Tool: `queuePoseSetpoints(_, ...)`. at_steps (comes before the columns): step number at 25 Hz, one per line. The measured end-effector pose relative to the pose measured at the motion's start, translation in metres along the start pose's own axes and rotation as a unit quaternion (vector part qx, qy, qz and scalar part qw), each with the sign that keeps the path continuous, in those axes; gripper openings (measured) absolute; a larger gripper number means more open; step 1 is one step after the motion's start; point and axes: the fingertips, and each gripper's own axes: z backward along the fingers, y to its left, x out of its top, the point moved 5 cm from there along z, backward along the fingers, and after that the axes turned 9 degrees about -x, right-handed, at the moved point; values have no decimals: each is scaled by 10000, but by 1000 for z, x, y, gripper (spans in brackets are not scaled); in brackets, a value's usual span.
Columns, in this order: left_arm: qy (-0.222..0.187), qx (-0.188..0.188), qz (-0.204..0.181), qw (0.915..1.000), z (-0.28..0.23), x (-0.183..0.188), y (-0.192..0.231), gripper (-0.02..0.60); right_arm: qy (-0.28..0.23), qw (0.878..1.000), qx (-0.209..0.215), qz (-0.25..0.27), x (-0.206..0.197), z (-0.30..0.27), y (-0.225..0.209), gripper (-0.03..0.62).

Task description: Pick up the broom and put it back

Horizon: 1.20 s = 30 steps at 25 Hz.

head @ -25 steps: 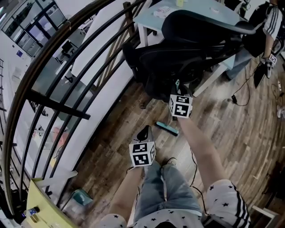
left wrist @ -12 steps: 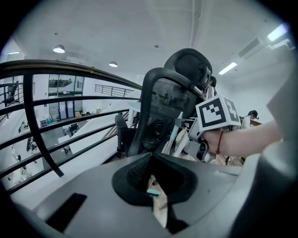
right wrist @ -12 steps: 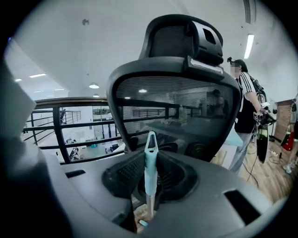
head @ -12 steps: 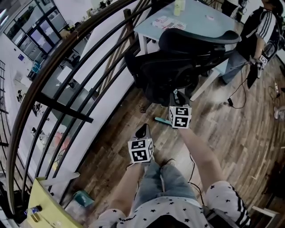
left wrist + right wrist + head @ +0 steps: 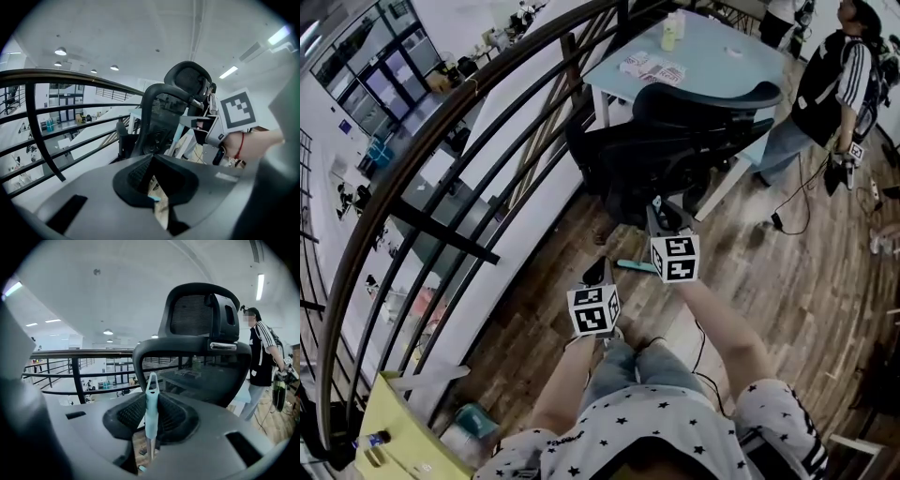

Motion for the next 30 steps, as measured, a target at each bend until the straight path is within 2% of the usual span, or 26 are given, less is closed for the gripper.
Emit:
queuePoseSetpoints(13, -259, 104, -35, 9996, 53, 30, 18, 11, -112, 9949, 971, 261, 41, 65, 66, 72)
queuePoseSetpoints(22, -471, 240, -154, 9985, 91, 41, 41, 11, -138, 9881, 1512, 232, 59, 83, 108, 72)
queuePoseSetpoints(30, -638, 648, 133, 9958, 128, 30, 69, 11, -258, 9786, 1982, 479, 72, 89, 155, 72)
